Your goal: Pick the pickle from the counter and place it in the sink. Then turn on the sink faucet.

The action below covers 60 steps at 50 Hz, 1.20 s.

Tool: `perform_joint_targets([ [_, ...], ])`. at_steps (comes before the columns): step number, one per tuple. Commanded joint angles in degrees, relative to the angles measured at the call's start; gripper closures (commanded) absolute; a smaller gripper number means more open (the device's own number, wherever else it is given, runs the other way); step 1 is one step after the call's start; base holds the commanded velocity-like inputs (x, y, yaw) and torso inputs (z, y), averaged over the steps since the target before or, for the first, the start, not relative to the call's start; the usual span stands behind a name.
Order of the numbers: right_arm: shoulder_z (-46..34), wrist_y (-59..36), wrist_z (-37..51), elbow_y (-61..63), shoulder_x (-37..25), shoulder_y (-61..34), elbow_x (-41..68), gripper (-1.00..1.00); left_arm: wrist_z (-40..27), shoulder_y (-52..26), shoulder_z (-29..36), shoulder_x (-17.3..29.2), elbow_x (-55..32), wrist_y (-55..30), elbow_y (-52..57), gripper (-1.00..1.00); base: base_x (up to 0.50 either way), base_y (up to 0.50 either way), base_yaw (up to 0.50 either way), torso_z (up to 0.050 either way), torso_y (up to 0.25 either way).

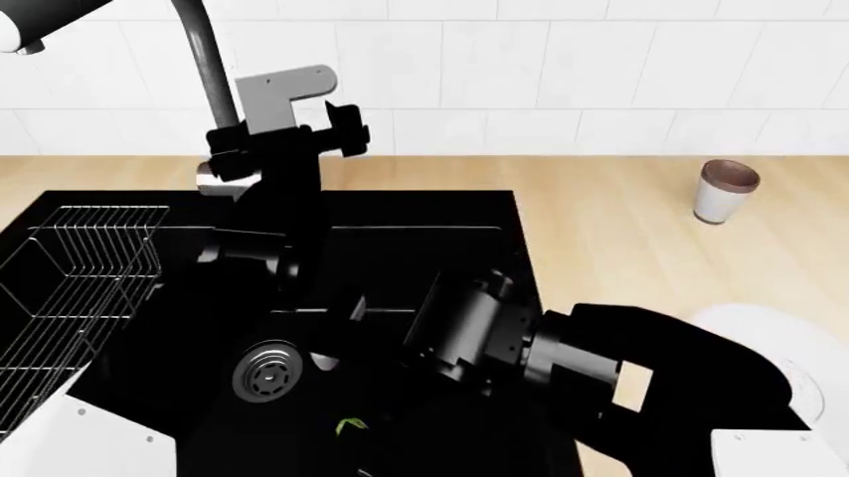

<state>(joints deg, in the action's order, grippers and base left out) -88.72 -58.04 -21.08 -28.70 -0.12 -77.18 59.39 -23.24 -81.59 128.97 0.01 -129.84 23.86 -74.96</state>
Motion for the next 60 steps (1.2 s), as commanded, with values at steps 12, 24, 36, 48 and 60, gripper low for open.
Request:
perform_joint_targets([
  [12, 1.4, -1.1, -0.2, 1.2, 0.0, -2.5, 0.7, -1.0, 0.1, 0.9, -0.1, 0.0, 0.1, 1.0, 0.0, -1.0, 0.0, 0.0, 0.0, 0.0, 0.0],
  [24, 11.5, -8.6, 12.2, 15.5, -8.7, -8.5, 10.4, -1.0, 0.9, 1.0, -0.3, 0.0, -0.1, 1.6, 0.0, -1.0, 0.0, 0.0, 0.0, 0.0, 0.0],
  [36, 21.4, -15.4, 28.2, 25.6, -17.5, -10.8, 24.1, -1.0, 1.5, 1.0, -0.9, 0.0, -0.4, 1.7, 0.0, -1.0, 0.0, 0.0, 0.0, 0.0, 0.0],
  [48, 31.2, -15.5, 49.1, 34.0, -27.7, -15.0, 41.8, -1.0, 1.3, 1.0, -2.0, 0.0, -1.2, 0.8, 0.0, -1.0, 0.0, 0.0, 0.0, 0.0, 0.0],
  [60, 37.1, -11.9, 58.5, 38.9, -35.1, -20.6, 44.7, -1.0, 2.9, 1.1, -3.1, 0.0, -2.0, 0.6, 0.0, -1.0, 0.0, 0.0, 0.0, 0.0, 0.0],
])
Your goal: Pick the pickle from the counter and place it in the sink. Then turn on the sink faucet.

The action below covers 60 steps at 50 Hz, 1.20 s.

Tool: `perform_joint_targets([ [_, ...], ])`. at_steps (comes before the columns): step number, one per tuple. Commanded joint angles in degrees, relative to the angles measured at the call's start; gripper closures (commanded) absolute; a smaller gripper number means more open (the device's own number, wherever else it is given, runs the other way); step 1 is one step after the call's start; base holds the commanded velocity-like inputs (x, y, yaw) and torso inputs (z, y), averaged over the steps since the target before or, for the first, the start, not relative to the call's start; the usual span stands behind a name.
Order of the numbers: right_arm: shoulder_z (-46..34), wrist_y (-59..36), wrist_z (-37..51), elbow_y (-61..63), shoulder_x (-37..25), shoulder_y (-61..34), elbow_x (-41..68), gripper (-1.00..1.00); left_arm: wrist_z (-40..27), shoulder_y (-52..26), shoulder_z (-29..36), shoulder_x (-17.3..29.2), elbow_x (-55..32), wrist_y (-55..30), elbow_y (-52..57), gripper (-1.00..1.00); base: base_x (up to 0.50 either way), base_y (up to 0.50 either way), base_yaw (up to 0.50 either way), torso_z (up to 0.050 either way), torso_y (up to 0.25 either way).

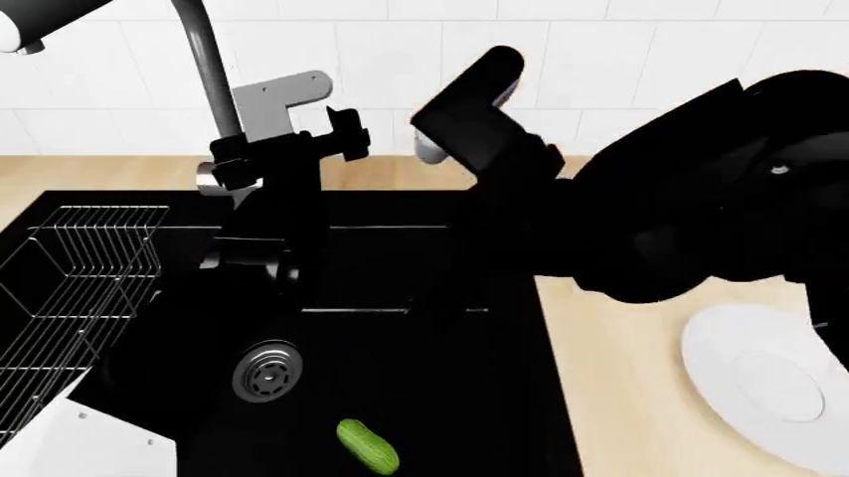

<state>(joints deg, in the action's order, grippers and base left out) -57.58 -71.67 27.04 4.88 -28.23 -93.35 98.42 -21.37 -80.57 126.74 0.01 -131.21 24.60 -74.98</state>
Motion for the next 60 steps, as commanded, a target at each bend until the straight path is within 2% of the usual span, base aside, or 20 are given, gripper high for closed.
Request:
perform_joint_targets([
  [1, 6.7, 2.4, 9.8, 6.3, -7.6, -4.3, 4.5, -1.0, 0.9, 0.1, -1.0, 0.0, -0.8, -0.3, 0.0, -1.0, 0.0, 0.0, 0.0, 0.0, 0.0],
  [7, 8.0, 3.4, 13.2, 8.7, -11.0, -4.6, 5.5, -1.0, 1.2, 0.1, -1.0, 0.0, -0.7, -0.2, 0.0, -1.0, 0.0, 0.0, 0.0, 0.0, 0.0],
  [8, 8.6, 4.2, 14.0, 9.3, -11.8, -4.3, 5.3, -1.0, -2.0, -8.5, 2.0, 0.2, -5.7, -8.8, 0.0, -1.0, 0.0, 0.0, 0.0, 0.0, 0.0],
  [9, 8.7, 4.4, 14.2, 9.7, -12.0, -4.2, 5.3, -1.0, 1.0, -13.5, 2.2, 0.0, -7.1, -13.1, 0.0, -1.0, 0.0, 0.0, 0.0, 0.0, 0.0],
  [10, 8.8, 4.7, 14.6, 10.1, -12.2, -4.0, 4.8, -1.0, 0.8, -14.8, 1.6, 0.0, -6.7, -14.5, 0.0, -1.0, 0.0, 0.0, 0.0, 0.0, 0.01],
  [11, 8.4, 4.5, 14.9, 11.1, -12.6, -3.6, 3.5, -1.0, -0.1, -15.2, 4.7, 0.1, -9.5, -13.2, 0.0, -1.0, 0.0, 0.0, 0.0, 0.0, 0.0],
  [13, 8.6, 4.9, 14.2, 11.9, -13.0, -2.9, 2.4, -1.0, 1.0, -15.9, 5.5, 0.0, -10.5, -13.2, 0.0, -1.0, 0.0, 0.0, 0.0, 0.0, 0.0],
  [14, 8.8, 5.3, 13.9, 12.5, -13.6, -2.1, 2.3, -1.0, -2.0, -16.0, 8.0, 0.0, -12.0, -14.9, 0.0, -1.0, 0.0, 0.0, 0.0, 0.0, 0.0],
  [16, 9.3, 6.3, 13.8, 13.4, -14.6, -1.4, 0.4, -1.0, 0.2, -15.5, 12.0, 0.0, -15.9, -12.6, 0.0, -1.0, 0.0, 0.0, 0.0, 0.0, 0.0],
  [18, 10.4, 8.0, 13.7, 14.4, -15.7, -0.4, -0.8, -1.0, -0.2, -15.5, 13.4, 0.0, -14.6, -12.1, 0.0, -1.0, 0.0, 0.0, 0.0, 0.0, 0.0],
  [21, 11.0, 8.9, 12.4, 16.5, -16.8, 0.5, -2.0, -1.0, 0.1, -15.5, 11.3, 0.0, -13.5, -12.2, 0.0, -1.0, 0.0, 0.0, 0.0, 0.0, 0.0],
  [25, 11.6, 9.9, 14.1, 17.0, -18.3, 1.4, -1.7, -1.0, -0.5, -15.0, 11.8, 0.0, -13.4, -12.0, 0.0, -1.0, 0.0, 0.0, 0.0, 0.0, 0.0],
  [41, 13.0, 13.4, 16.0, 17.9, -20.6, 4.7, -2.7, -1.0, -1.7, -10.9, 6.1, 0.0, -3.4, -10.8, 0.0, -1.0, 0.0, 0.0, 0.0, 0.0, 0.0],
  [46, 13.2, 14.5, 15.2, 17.6, -20.9, 5.9, -3.9, -1.0, -1.4, -9.4, -3.3, 0.0, 6.2, -11.5, 0.0, -1.0, 0.0, 0.0, 0.0, 0.0, 0.0],
  [49, 13.5, 14.9, 15.3, 17.9, -21.2, 6.3, -3.8, -1.0, -1.8, -8.7, -6.5, 0.0, 9.3, -11.8, 0.0, -1.0, 0.0, 0.0, 0.0, 0.0, 0.0],
  [60, 13.8, 16.0, 15.5, 18.6, -22.3, 7.8, -4.1, -1.0, -2.4, -6.2, -6.9, 0.0, 10.5, -10.9, 0.0, -1.0, 0.0, 0.0, 0.0, 0.0, 0.0],
])
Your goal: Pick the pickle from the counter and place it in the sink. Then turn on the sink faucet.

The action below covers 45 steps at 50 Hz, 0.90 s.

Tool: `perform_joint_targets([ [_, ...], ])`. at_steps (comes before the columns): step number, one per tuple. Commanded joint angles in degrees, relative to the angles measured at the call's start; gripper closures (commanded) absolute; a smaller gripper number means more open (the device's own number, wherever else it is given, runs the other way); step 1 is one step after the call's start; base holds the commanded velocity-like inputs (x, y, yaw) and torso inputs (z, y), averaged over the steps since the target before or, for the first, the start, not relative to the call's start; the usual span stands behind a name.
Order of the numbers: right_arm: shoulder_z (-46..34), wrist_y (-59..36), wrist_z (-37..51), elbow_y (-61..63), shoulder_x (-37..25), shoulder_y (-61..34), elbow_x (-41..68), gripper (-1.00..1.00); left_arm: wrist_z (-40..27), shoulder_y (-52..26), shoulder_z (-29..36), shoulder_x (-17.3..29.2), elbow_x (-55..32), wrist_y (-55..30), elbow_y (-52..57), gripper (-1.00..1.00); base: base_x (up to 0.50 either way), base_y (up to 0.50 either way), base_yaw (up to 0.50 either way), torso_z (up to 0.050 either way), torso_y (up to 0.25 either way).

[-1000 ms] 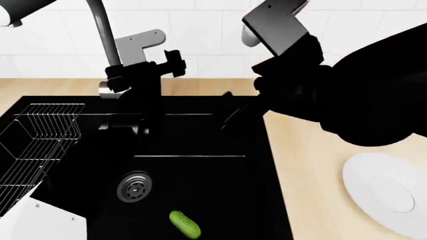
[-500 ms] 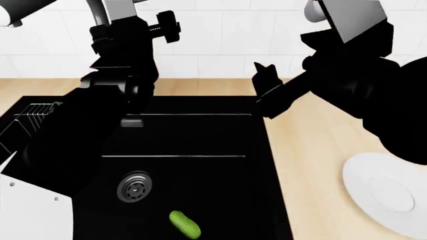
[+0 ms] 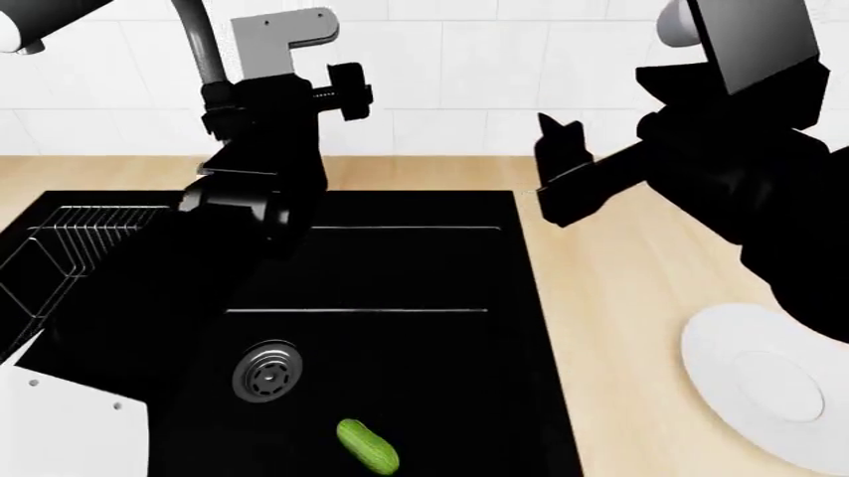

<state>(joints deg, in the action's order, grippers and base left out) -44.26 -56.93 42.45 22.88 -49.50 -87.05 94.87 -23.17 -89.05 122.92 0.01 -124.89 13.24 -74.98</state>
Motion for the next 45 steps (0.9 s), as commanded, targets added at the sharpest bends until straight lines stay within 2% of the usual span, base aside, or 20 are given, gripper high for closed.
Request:
perform_joint_targets([
  [1, 0.4, 1.3, 0.0, 0.6, -1.1, 1.6, -0.6, -1.0, -0.8, 2.4, -2.4, 0.0, 3.8, 0.6, 0.0, -1.0, 0.0, 0.0, 0.0, 0.0, 0.0],
  [7, 0.3, 1.5, -0.3, 0.3, -1.2, 2.0, -1.1, -1.0, -1.3, 2.6, 0.4, 0.0, 1.4, 1.2, 0.0, -1.0, 0.0, 0.0, 0.0, 0.0, -0.014],
  [13, 0.1, 1.6, -0.7, 0.1, -1.3, 2.4, -1.4, -1.0, -1.8, 2.3, 4.1, 0.0, -1.6, 2.0, 0.0, -1.0, 0.0, 0.0, 0.0, -0.003, -0.207],
  [28, 0.0, 2.0, -0.7, 0.5, -1.6, 3.2, -1.3, -1.0, -1.0, 1.8, 3.4, 0.0, -3.1, 3.7, 0.0, -1.0, 0.0, 0.0, 0.0, -0.001, -0.033],
  [33, 0.2, 2.2, -0.7, 0.6, -1.8, 3.4, -1.2, -1.0, -0.9, 1.7, 0.2, 0.0, -0.1, 3.4, 0.0, -1.0, 0.0, 0.0, 0.0, 0.0, 0.0],
  [45, 0.1, 2.6, -1.3, 0.3, -1.9, 3.9, -2.1, -1.0, 0.0, 4.0, -17.9, 0.0, 19.2, -0.7, 0.1, -1.0, 0.0, 0.0, 0.0, 0.0, 0.0],
])
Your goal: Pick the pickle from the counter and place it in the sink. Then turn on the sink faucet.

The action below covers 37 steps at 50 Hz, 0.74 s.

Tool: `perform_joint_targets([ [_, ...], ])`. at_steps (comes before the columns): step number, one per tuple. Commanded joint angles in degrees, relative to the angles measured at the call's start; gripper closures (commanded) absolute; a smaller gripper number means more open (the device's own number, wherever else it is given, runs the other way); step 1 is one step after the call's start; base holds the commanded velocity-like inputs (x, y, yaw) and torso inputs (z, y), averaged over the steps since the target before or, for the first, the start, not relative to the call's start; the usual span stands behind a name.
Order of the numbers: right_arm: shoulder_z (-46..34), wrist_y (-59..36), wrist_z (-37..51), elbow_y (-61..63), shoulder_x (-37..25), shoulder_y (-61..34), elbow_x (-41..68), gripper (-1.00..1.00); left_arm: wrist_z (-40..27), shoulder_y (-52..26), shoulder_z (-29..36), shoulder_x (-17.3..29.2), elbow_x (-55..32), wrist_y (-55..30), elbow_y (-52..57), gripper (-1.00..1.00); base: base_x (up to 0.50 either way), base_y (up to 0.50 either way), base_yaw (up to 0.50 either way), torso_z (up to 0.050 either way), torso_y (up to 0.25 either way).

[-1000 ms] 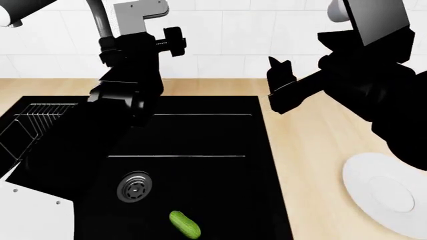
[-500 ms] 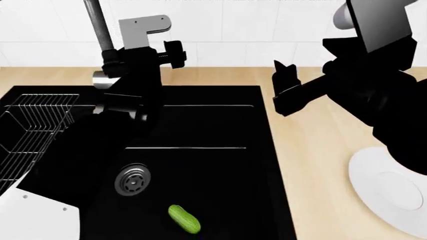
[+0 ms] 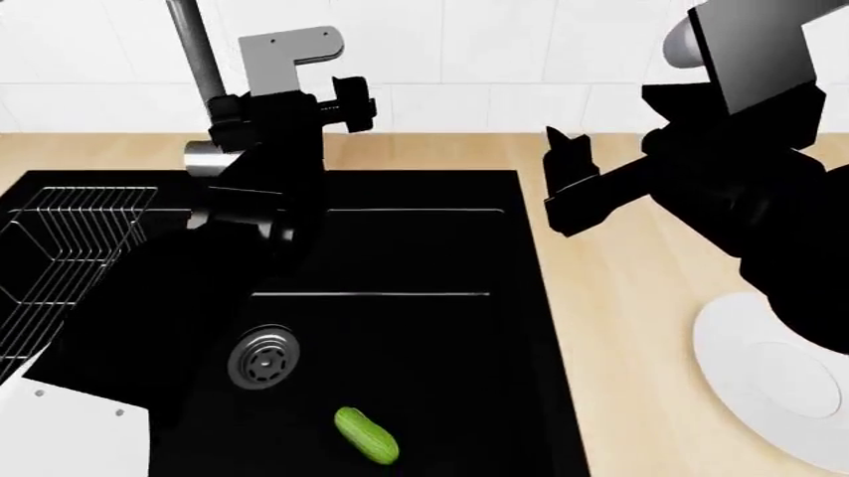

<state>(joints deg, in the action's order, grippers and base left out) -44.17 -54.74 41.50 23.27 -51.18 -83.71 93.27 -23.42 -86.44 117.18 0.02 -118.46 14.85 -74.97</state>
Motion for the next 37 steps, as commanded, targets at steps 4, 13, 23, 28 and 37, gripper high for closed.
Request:
perform_joint_targets([
  [4, -0.1, 0.7, -0.6, 0.0, -0.3, 1.1, -0.9, -1.0, 0.7, 2.1, -18.0, 0.0, 18.5, -3.5, 0.7, -1.0, 0.0, 0.0, 0.0, 0.0, 0.0],
  [13, 0.0, 1.1, -0.9, 0.0, -0.6, 1.6, -1.1, -1.0, 2.5, 2.4, -25.1, 0.0, 26.6, -4.2, 4.1, -1.0, 0.0, 0.0, 0.0, 0.0, 0.0],
  [23, 0.1, 1.3, -1.1, -0.1, -1.1, 1.8, -1.3, -1.0, 2.6, 3.3, -27.1, 0.0, 29.2, -4.4, 4.5, -1.0, 0.0, 0.0, 0.0, 0.0, 0.0],
  [28, 0.0, 1.3, -1.2, -0.2, -1.0, 1.8, -1.5, -1.0, 2.7, 3.3, -27.3, 0.0, 29.5, -4.4, 4.1, -1.0, 0.0, 0.0, 0.0, 0.0, 0.0],
  [37, 0.0, 1.1, -1.1, -0.2, -1.1, 1.6, -1.2, -1.0, 2.6, 2.8, -27.5, 0.0, 29.0, -4.7, 3.0, -1.0, 0.0, 0.0, 0.0, 0.0, 0.0],
])
